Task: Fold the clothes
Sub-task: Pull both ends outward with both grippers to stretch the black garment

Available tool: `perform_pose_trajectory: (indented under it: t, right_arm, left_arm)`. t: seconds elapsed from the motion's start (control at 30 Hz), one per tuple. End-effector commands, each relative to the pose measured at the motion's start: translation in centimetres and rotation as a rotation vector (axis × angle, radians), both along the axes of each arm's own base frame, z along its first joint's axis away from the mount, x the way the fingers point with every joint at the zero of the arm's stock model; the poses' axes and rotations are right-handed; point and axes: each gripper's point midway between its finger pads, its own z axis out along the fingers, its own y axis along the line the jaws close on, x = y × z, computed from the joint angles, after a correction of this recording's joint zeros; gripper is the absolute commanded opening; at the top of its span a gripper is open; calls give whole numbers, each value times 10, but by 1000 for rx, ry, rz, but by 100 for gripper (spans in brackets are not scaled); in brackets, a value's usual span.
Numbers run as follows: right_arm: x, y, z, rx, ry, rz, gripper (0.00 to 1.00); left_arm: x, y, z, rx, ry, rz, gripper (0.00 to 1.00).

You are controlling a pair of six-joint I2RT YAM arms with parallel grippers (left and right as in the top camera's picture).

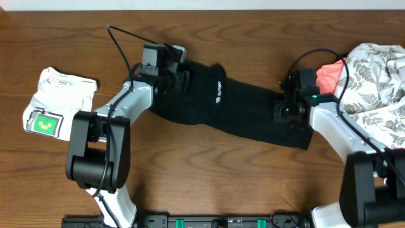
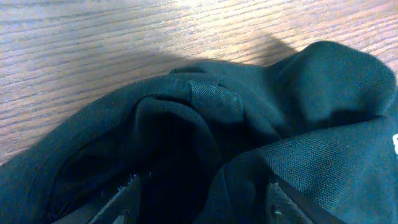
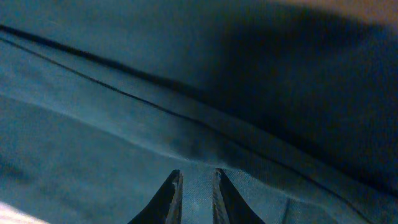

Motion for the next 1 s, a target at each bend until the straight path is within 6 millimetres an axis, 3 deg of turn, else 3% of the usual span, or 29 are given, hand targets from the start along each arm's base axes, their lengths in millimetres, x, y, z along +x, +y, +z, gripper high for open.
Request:
perform_pose_trajectory:
  t: [0.0,0.2,0.4,0.53,0.97]
  right_arm:
    - [-7,0,-22,-15,64,-21,15]
    - [-12,-4,-50,-37,127,-26,16]
    - [-7,-31,-54,-135,117,-75,15]
    - [-2,-48,-54,-131,105,-119,13]
    - [22,-71,-48,-161,2,-91,14]
  left_arm:
    - [-2,6,-22,39,31,2,64]
    - [-6,26,-56,136,100,80,64]
    - [-18,90,-72,321,195,382,64]
    - [-39,113,-81,281,322,561,57]
    - [-83,139,-89,318,494,831,50]
